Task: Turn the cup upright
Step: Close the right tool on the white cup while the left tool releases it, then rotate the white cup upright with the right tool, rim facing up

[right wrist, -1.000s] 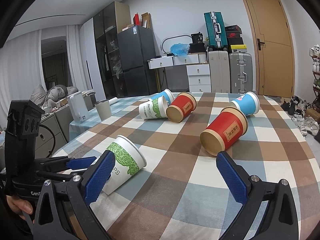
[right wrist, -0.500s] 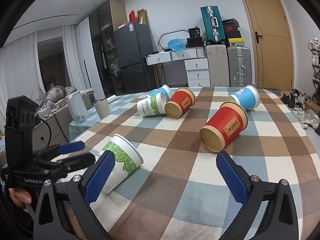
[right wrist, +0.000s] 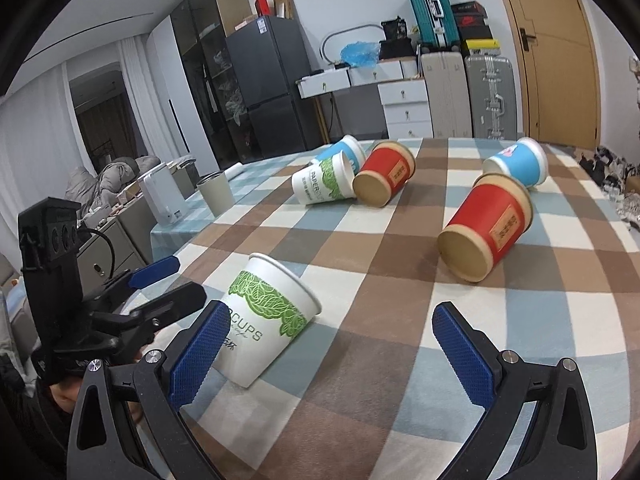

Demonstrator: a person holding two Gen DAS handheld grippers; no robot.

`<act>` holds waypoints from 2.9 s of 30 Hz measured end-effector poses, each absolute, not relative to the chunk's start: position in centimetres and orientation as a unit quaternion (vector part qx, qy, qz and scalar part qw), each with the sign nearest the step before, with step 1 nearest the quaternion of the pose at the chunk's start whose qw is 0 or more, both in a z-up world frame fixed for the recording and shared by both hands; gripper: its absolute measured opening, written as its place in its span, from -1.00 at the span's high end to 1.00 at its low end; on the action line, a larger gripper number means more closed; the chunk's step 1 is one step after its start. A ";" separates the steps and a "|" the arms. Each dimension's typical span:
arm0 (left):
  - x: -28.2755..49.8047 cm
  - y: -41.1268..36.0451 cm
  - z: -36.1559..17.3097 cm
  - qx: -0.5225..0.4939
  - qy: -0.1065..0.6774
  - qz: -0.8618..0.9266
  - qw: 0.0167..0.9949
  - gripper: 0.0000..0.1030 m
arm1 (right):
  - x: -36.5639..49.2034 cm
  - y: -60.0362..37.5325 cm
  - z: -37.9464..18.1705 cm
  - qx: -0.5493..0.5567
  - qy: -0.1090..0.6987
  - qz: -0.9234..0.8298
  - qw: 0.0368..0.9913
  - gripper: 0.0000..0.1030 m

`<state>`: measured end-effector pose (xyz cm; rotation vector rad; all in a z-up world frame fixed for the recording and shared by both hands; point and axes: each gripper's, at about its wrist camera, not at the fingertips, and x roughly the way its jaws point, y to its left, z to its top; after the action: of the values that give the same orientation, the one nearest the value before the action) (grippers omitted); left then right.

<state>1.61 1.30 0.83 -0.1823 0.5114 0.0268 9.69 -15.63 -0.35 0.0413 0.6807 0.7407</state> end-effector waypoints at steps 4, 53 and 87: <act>1.7 1.3 0.4 -0.084 0.253 0.012 0.964 -0.98 | 10.4 -14.9 -0.4 0.038 0.354 0.354 0.865 -1.00; 0.9 3.1 -0.1 -0.102 0.242 0.018 0.965 -0.98 | 16.4 -10.6 -2.4 0.165 0.520 0.409 0.732 -0.37; 0.6 3.2 0.0 -0.107 0.241 0.023 0.964 -0.98 | 10.5 -8.4 0.9 -0.079 0.276 0.329 0.899 -0.36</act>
<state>0.64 3.25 0.05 -0.2166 0.4880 0.0459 10.46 -8.43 0.95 -0.1629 0.5721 0.6819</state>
